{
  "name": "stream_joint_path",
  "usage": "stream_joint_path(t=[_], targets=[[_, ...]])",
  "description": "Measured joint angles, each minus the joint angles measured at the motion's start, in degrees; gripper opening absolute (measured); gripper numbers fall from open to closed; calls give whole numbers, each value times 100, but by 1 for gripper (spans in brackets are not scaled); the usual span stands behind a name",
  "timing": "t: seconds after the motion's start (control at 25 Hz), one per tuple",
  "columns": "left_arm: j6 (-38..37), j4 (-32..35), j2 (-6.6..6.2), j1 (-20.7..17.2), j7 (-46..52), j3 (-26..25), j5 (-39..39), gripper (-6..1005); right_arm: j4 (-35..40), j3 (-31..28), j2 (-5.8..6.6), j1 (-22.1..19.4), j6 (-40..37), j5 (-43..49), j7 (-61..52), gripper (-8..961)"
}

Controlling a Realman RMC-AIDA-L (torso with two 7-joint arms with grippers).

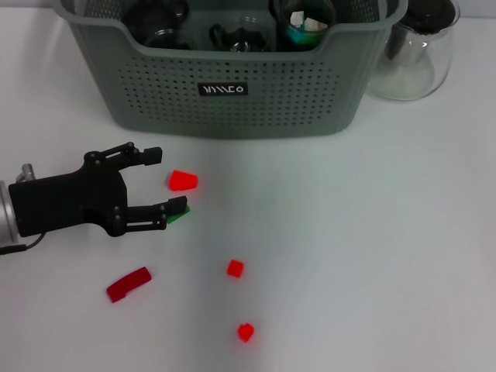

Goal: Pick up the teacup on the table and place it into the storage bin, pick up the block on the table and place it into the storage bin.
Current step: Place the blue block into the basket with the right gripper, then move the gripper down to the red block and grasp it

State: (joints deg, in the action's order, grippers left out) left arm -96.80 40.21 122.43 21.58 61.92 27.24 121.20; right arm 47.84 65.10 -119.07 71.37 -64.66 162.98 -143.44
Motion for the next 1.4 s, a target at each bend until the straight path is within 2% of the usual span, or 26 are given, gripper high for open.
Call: stream_joint_path(t=[0.16,0.32,0.8,0.88,1.0,1.2,1.4], targets=[[37,-15,0,1,1,0,0,887,-555,260,-72,19,588,228,-53,510],[39,-21,0,4,3,0,1,887,-788,477,-111,34,937,440,-192,519],[35,-22,6,-33,4,-3,0,888,-644,719,-87,-13,942,494,-378,547],[10,-19,9,-45,4,-7,1,888,-551,725,-93,-17,894,495,-382,644],[-10,-6,17,-59,4,-9,0,888,-135,708,-108,-86,685,431,-381,789],[-93,7,17,-64,4,-9,0,887,1442,658,-77,-449,-102,-395,-256,885],[-185,18,4,-97,4,-8,2,887,3024,202,-33,-991,-1314,-1795,222,884]])
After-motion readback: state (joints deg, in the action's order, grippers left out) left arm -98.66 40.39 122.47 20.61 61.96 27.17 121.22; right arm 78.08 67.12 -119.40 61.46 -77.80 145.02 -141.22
